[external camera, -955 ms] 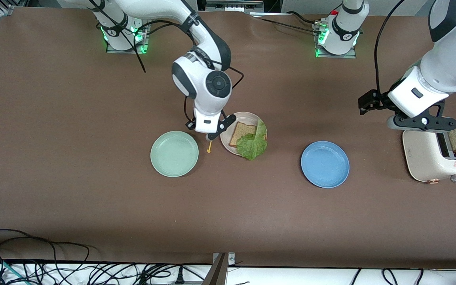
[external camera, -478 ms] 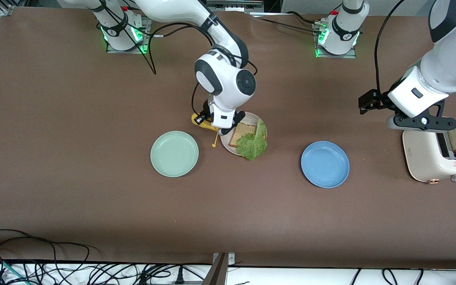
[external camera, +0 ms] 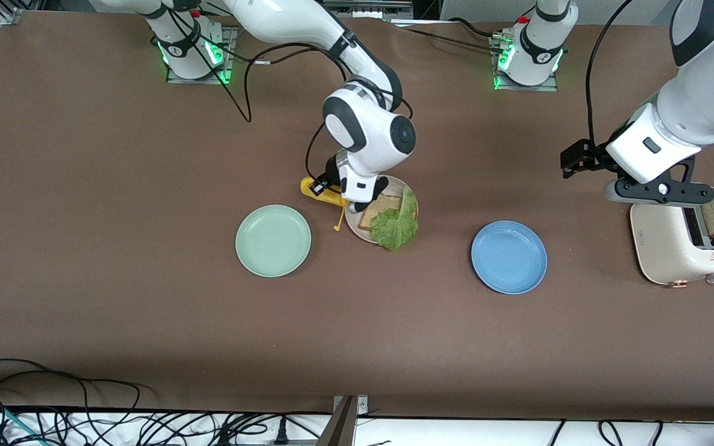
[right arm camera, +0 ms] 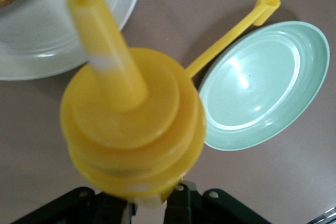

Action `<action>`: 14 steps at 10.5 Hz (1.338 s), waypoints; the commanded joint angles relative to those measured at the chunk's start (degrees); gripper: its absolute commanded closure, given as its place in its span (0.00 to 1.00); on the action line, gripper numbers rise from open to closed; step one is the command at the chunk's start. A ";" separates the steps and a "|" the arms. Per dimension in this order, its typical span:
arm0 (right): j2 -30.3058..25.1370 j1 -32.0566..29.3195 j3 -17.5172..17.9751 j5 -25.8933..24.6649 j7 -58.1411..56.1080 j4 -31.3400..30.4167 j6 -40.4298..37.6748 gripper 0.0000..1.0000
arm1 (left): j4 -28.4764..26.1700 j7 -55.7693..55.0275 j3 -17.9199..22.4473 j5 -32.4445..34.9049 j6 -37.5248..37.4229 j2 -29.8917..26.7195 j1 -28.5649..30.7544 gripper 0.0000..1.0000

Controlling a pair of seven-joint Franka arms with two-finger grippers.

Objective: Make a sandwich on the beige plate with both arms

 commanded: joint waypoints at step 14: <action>7.97 3.51 -1.81 -1.57 -13.59 8.54 -6.55 1.00 | 0.56 -0.54 -0.10 1.47 -1.12 -0.17 -0.43 0.00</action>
